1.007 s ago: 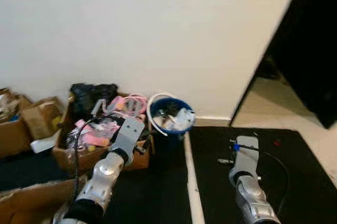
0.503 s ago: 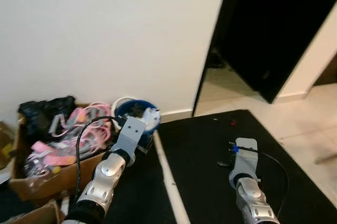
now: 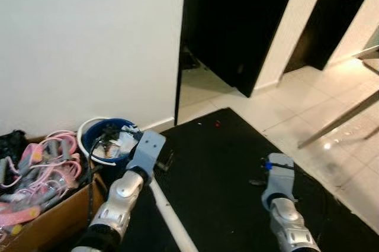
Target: Picking trash to rubbish bin
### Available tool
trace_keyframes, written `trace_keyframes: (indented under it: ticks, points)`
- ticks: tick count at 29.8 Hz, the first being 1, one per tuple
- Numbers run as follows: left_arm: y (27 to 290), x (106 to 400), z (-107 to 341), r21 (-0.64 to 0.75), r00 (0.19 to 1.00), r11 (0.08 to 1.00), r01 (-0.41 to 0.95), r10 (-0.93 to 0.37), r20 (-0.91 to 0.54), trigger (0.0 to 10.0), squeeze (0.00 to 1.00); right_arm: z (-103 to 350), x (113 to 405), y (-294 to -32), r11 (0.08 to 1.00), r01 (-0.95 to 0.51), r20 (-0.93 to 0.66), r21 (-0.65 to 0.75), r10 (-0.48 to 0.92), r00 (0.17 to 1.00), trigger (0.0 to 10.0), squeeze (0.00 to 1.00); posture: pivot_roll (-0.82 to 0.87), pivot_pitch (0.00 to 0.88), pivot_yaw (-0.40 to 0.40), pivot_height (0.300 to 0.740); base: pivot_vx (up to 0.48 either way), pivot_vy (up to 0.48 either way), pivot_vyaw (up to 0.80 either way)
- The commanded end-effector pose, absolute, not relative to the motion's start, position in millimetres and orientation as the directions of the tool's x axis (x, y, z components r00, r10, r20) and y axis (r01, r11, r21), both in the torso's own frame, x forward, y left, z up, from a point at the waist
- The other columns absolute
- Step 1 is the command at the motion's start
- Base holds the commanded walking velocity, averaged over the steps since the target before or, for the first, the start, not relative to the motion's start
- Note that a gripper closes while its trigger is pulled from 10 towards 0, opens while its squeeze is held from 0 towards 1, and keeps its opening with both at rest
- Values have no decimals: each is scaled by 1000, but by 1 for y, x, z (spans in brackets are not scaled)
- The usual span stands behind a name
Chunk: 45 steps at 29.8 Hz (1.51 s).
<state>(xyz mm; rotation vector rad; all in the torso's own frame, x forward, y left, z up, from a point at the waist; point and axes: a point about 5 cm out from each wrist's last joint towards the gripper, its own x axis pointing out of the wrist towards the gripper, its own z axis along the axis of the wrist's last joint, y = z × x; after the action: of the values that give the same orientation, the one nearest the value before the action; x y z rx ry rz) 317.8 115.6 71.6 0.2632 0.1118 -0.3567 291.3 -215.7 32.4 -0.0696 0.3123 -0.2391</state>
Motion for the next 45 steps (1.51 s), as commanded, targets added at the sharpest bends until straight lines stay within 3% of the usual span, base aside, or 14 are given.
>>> trace_keyframes:
  ticks: [1,45]
  points:
    - [116,316,67,231,928,903,363,-329,-172,10000,0,26,287,-214,969,226,-326,-100,-246,913,10000,0,-86,14,-31,740,0,0,-800]
    - [127,319,70,181,940,927,327,-300,-161,10000,0,25,288,-212,968,233,-341,-88,-249,906,10000,0,-78,25,-34,740,0,0,-800]
